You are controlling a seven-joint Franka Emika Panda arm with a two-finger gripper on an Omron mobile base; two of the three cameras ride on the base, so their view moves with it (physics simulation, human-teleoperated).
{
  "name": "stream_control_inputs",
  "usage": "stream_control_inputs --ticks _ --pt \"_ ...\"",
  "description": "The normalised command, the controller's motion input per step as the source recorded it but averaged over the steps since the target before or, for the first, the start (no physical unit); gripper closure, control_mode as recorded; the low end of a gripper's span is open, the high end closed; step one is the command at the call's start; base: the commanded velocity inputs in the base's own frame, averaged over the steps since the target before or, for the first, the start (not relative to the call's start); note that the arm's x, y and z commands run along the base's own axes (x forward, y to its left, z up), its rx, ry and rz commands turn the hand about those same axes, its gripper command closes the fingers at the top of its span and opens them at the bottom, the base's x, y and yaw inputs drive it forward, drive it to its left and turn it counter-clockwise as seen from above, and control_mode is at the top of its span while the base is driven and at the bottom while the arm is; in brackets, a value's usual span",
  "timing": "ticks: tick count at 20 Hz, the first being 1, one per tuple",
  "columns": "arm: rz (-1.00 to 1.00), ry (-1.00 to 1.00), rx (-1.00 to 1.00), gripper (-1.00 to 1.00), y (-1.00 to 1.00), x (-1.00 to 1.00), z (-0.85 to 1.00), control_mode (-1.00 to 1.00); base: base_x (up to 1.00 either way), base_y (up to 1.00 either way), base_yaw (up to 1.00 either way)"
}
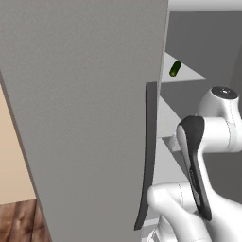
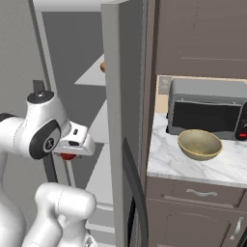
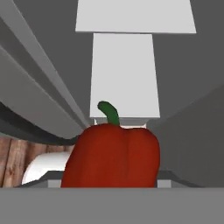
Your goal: Take the cucumber, bell pepper, and tangerine from the freezer and place them in the bowl on the counter.
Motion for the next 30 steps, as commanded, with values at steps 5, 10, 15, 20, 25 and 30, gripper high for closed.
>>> stream_control_inputs --ticks 5,10,15,20,25,30 --pt "-0.01 -0.03 0.00 1.00 0.32 -0.21 0.41 -1.00 0.00 0.00 0.00" --pt "-0.01 0.00 0.00 1.00 0.05 -0.14 0.57 -1.00 0.00 0.00 0.00" --pt "-0.01 0.00 0.00 1.00 0.00 -0.19 0.49 -1.00 0.00 0.00 0.00" --pt "0.00 -0.02 0.00 1.00 0.00 -0.20 0.33 -1.00 0.00 0.00 0.00" --pt "0.00 0.00 0.00 1.00 0.00 -0.23 0.22 -1.00 0.00 0.00 0.00" --pt "-0.04 0.00 0.00 1.00 0.00 -0.11 0.02 -1.00 0.00 0.00 0.00"
